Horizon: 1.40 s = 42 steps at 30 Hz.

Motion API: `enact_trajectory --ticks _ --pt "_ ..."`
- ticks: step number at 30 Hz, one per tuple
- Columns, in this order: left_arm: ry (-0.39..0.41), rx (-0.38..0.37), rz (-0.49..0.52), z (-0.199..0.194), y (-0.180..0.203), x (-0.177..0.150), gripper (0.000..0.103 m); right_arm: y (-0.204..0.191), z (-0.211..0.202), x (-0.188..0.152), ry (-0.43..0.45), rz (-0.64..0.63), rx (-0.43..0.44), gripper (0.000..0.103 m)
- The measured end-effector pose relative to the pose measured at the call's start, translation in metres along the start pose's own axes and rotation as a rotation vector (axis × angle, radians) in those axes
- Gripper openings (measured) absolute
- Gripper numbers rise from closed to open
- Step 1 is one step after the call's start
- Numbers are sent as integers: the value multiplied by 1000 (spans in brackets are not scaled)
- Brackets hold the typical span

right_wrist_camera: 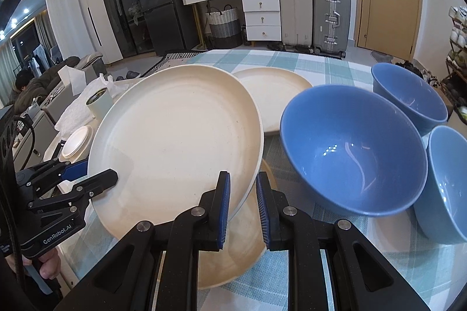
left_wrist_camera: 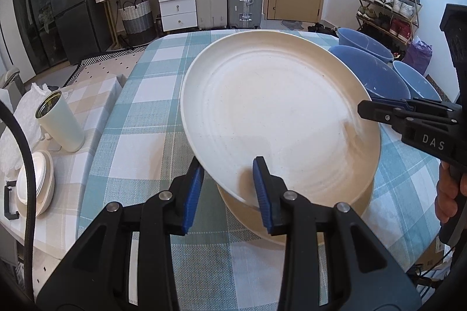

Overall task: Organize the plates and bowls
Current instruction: 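Carry the cream plate with left tool over the plate held by right tool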

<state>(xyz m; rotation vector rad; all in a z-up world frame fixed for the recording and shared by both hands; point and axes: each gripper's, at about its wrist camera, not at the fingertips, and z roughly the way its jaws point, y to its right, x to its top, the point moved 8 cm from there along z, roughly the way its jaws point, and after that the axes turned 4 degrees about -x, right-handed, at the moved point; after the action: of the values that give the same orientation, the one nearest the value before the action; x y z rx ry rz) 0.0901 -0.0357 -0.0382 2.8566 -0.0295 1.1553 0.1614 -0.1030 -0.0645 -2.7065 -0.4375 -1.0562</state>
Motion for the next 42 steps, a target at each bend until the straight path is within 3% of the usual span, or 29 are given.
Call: enact_trajectory --ticks 16,42 --pt "-52 -1 44 15 -2 -18 31 0 10 -36 -66 10 -42 20" --pt "-108 35 148 42 11 -32 32 7 22 -59 -144 -33 -124 20"
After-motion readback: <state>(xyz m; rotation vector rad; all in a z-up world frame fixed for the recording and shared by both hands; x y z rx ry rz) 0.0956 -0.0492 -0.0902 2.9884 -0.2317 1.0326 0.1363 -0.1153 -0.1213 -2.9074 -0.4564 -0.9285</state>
